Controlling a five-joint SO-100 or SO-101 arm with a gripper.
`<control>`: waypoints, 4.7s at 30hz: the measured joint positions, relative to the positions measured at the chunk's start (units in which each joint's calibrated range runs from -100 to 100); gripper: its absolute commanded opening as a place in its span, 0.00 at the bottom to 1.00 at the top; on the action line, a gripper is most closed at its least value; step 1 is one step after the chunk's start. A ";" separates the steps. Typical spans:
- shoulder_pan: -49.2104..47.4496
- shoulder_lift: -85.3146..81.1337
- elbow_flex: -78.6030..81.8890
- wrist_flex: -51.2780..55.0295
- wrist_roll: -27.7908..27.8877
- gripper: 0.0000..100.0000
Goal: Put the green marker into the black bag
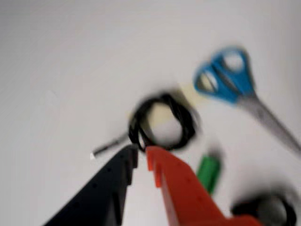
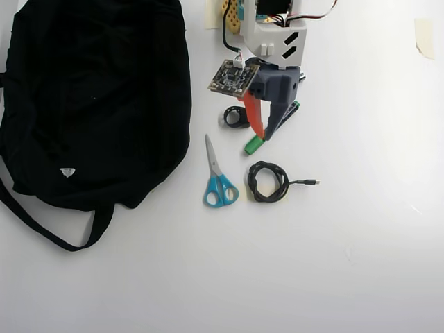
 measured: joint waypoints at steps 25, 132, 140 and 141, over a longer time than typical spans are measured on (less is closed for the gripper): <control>-3.60 0.00 0.00 16.32 -4.88 0.03; -12.42 31.13 2.28 0.09 -11.67 0.30; -12.42 31.13 2.67 0.00 -11.67 0.30; -12.42 31.13 2.75 -0.17 -11.72 0.30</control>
